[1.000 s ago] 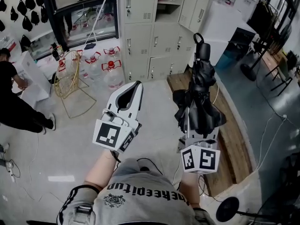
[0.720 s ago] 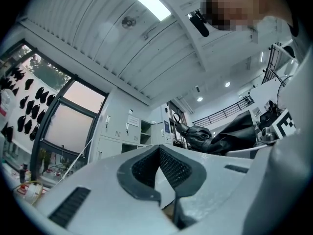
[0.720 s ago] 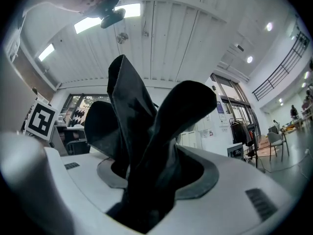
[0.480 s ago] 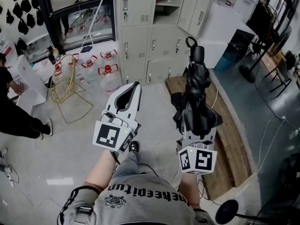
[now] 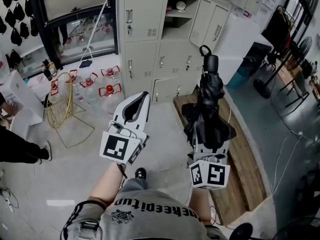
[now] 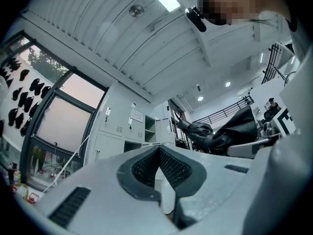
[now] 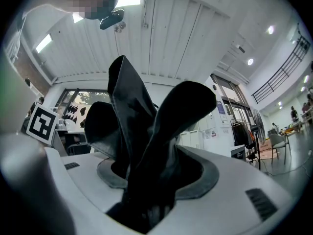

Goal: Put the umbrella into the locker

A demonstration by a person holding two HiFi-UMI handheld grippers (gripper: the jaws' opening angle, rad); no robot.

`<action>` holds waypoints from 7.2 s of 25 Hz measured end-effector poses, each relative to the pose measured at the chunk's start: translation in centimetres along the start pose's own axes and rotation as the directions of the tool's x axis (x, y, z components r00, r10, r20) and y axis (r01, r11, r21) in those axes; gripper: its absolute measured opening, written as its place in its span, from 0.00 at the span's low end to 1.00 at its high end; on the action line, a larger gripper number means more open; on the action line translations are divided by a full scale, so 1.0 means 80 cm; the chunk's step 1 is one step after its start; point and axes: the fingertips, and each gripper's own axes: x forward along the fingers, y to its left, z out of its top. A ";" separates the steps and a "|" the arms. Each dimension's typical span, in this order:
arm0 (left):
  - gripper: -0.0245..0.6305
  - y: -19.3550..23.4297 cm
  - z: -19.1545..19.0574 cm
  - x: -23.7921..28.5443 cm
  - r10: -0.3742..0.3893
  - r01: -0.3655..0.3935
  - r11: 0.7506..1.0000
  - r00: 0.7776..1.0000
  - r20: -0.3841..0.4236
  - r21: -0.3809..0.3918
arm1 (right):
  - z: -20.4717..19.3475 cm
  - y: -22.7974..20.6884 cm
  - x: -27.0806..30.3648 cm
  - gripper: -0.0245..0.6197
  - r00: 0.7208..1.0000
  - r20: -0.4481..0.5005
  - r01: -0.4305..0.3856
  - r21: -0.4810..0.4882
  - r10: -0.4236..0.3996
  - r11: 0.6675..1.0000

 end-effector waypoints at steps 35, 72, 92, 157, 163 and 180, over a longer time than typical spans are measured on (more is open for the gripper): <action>0.04 0.190 -0.127 0.301 -0.018 0.018 1.000 1.000 -0.011 -0.007 | -0.095 -0.073 0.359 0.39 1.000 -0.002 -0.030 -0.010 0.030 0.999; 0.04 0.232 -0.242 0.597 0.183 -0.182 0.981 0.983 -0.015 0.061 | -0.225 -0.250 0.663 0.38 0.960 -0.062 -0.269 0.075 0.274 0.960; 0.04 0.339 -0.308 0.682 0.180 -0.178 0.983 0.982 -0.063 0.035 | -0.370 -0.242 0.804 0.38 0.906 -0.344 -0.221 0.117 0.248 0.968; 0.04 0.402 -0.354 0.711 0.233 -0.228 0.972 0.964 -0.125 0.057 | -0.490 -0.228 1.073 0.29 0.750 -0.641 -0.169 0.058 0.167 0.984; 0.04 0.409 -0.354 0.714 0.240 -0.234 0.970 0.963 -0.123 0.060 | -0.502 -0.224 1.093 0.29 0.739 -0.655 -0.153 0.069 0.160 0.986; 0.04 0.428 -0.376 0.713 0.248 -0.240 0.969 0.949 -0.193 0.064 | -0.527 -0.222 1.117 0.31 0.712 -0.681 -0.139 0.102 0.171 0.985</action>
